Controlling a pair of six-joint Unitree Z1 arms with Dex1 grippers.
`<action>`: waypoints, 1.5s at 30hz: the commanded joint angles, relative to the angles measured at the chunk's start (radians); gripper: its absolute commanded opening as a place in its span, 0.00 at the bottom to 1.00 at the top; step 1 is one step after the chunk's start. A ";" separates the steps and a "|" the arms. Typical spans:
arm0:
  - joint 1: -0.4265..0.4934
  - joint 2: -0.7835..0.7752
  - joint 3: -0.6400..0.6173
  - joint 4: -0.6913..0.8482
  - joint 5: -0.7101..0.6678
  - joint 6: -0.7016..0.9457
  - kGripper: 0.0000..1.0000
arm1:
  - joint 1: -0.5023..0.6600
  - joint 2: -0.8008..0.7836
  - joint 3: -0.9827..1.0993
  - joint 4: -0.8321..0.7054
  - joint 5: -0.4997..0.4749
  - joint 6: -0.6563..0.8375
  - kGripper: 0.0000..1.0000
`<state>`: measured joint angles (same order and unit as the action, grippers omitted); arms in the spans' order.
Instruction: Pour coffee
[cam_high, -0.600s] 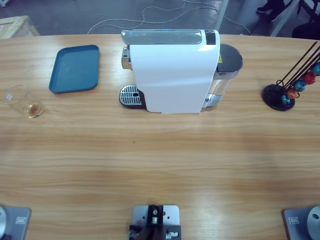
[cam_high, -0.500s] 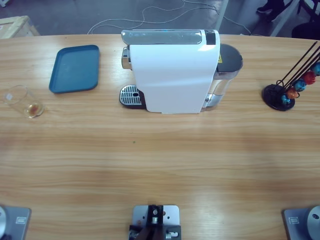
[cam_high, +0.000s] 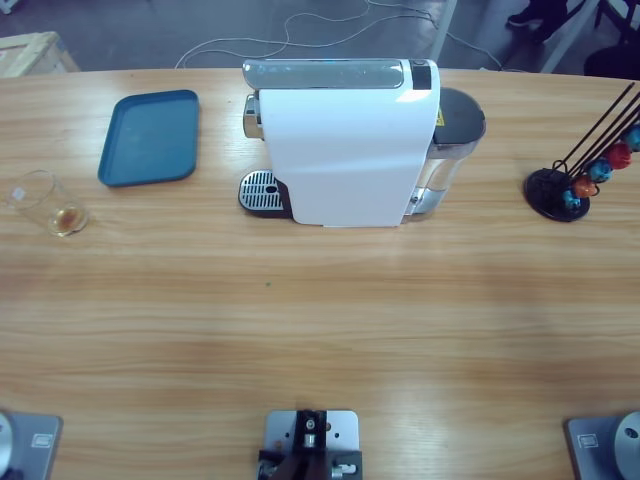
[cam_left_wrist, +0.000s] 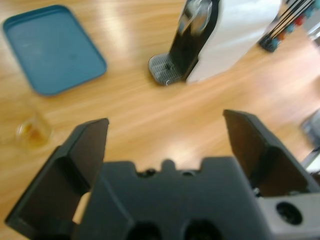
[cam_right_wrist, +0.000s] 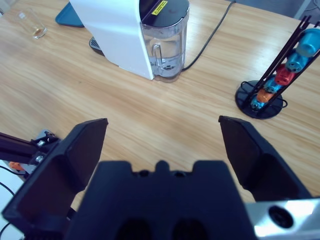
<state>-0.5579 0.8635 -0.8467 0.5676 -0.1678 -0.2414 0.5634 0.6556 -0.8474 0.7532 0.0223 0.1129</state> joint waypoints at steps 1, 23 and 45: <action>-0.007 0.445 -0.211 -0.166 -0.104 -0.290 0.99 | 0.009 -0.019 0.030 -0.003 0.013 0.006 1.00; -0.019 0.985 -0.532 -0.279 -0.414 -0.457 0.80 | 0.009 -0.006 0.031 -0.006 0.007 0.007 1.00; -0.044 0.853 -0.483 -0.284 -0.455 -0.512 0.00 | 0.009 -0.017 0.037 -0.013 0.007 0.007 1.00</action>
<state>-0.5728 1.7745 -1.3564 0.3012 -0.6175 -0.7389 0.5640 0.6471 -0.8463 0.7517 0.0243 0.1130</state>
